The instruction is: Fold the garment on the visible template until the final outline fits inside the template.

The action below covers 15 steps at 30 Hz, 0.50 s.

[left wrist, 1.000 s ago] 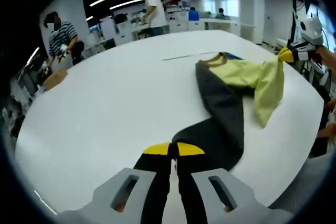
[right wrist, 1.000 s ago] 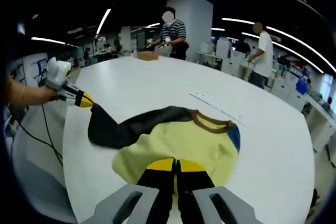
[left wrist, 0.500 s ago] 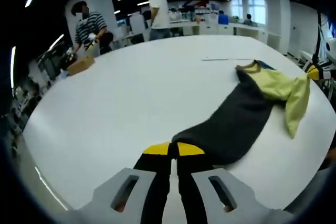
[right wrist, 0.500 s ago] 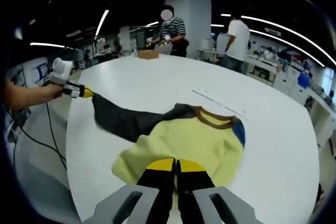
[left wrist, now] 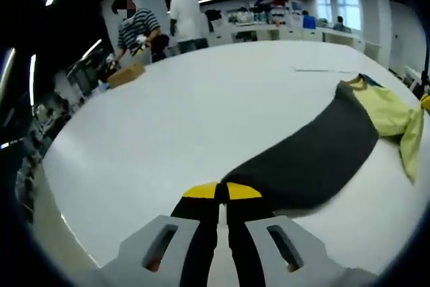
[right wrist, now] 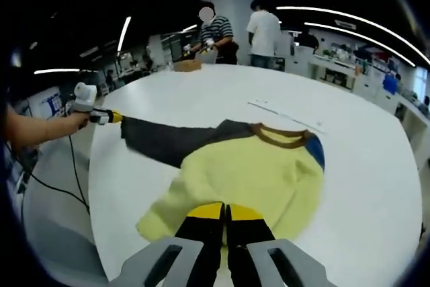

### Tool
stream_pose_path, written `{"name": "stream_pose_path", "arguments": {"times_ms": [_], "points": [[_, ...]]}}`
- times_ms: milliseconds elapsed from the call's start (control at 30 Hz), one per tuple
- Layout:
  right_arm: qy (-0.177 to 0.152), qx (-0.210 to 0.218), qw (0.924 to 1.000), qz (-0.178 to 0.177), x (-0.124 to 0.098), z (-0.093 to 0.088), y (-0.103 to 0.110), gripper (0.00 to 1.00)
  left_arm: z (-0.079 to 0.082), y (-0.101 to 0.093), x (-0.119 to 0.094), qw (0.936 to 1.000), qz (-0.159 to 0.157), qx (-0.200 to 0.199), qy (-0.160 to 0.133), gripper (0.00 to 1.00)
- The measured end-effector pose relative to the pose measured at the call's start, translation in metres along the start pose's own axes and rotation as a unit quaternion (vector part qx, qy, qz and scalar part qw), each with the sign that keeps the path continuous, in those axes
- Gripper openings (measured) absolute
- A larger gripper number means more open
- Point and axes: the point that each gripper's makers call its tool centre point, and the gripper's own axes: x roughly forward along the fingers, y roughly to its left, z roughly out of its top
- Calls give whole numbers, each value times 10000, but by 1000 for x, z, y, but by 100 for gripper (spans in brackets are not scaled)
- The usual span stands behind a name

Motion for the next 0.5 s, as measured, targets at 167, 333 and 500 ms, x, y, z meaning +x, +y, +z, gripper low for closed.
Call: {"name": "stream_pose_path", "arguments": {"times_ms": [167, 333, 500], "points": [[179, 94, 9998, 79, 10, -17, -2, 0, 0, 4, 10, 9999, 52, 99, 57, 0], [373, 160, 9991, 87, 19, -35, -7, 0, -1, 5, 13, 9998, 80, 144, 123, 0], [352, 101, 9993, 121, 20, -38, -7, 0, -4, 4, 14, 9997, 43, 158, 186, 1]]}}
